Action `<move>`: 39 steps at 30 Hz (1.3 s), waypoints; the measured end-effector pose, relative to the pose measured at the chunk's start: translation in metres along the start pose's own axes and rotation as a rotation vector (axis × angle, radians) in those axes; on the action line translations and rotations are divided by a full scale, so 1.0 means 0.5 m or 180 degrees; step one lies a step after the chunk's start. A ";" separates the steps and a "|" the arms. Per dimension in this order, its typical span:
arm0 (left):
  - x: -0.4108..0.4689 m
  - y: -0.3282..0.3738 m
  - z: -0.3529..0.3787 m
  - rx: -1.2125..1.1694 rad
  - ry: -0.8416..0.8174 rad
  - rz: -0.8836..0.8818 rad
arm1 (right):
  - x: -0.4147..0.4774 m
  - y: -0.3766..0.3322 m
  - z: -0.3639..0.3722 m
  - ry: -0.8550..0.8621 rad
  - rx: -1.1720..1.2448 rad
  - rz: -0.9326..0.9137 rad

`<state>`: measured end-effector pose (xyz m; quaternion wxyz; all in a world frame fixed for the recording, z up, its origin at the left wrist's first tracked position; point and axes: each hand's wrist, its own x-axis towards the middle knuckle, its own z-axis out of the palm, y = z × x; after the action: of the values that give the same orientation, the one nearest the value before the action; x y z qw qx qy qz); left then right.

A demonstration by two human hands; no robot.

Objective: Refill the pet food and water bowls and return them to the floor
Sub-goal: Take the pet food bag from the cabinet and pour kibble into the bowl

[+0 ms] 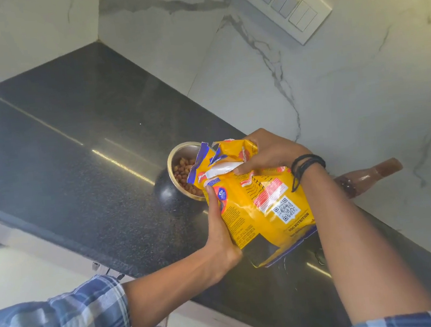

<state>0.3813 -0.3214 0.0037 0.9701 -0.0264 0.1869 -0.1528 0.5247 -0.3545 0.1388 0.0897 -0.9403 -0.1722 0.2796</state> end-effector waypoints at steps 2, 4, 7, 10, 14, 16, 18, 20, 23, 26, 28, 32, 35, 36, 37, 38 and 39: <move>0.002 0.001 0.007 0.0020 -0.0026 0.0035 | -0.001 -0.003 -0.008 0.0048 -0.0013 0.0009; 0.003 0.002 0.012 0.0069 -0.0010 -0.0023 | 0.001 -0.007 -0.013 0.0123 -0.0036 0.0058; 0.008 0.000 0.009 0.0078 0.0109 -0.0061 | 0.007 -0.014 -0.014 0.0096 -0.0089 0.0101; 0.010 -0.001 0.008 0.0011 0.0185 -0.0092 | 0.010 -0.019 -0.011 0.0012 -0.0084 0.0094; 0.007 0.005 0.011 0.0057 0.0267 -0.0144 | 0.017 -0.015 -0.008 0.0025 -0.0081 0.0076; 0.005 0.007 0.016 0.0056 0.0262 -0.0189 | 0.021 -0.014 -0.009 0.0044 -0.0143 0.0096; 0.004 0.006 0.020 0.0037 0.0277 -0.0221 | 0.024 -0.013 -0.010 -0.0013 -0.0163 0.0099; 0.009 0.004 0.017 -0.0003 0.0286 -0.0248 | 0.026 -0.012 -0.012 -0.0070 -0.0152 0.0078; 0.015 0.004 0.011 -0.0050 0.0261 -0.0182 | 0.029 -0.012 -0.010 -0.0087 -0.0207 0.0072; 0.018 0.005 0.013 -0.0015 0.0213 -0.0127 | 0.034 -0.010 -0.010 -0.0078 -0.0250 0.0075; 0.022 0.004 0.013 0.0057 0.0194 -0.0119 | 0.035 -0.008 -0.013 -0.0095 -0.0293 0.0075; 0.027 0.002 0.017 0.0109 0.0198 -0.0111 | 0.032 0.005 -0.024 -0.0033 -0.0388 0.0065; 0.037 0.001 0.019 0.0205 0.0245 -0.0125 | 0.023 0.013 -0.033 0.0034 -0.0298 0.0094; 0.040 0.000 0.018 0.0243 0.0231 -0.0159 | 0.019 0.014 -0.034 0.0067 -0.0240 0.0101; 0.044 0.000 0.020 0.0257 0.0202 -0.0178 | 0.017 0.016 -0.036 0.0106 -0.0188 0.0099; 0.046 -0.001 0.021 0.0256 0.0182 -0.0185 | 0.017 0.017 -0.039 0.0132 -0.0144 0.0112; 0.048 -0.002 0.021 0.0251 0.0186 -0.0192 | 0.017 0.017 -0.040 0.0134 -0.0120 0.0141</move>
<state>0.4061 -0.3296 0.0049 0.9594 0.0108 0.2081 -0.1899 0.5448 -0.3607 0.1490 0.0694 -0.9511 -0.1546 0.2584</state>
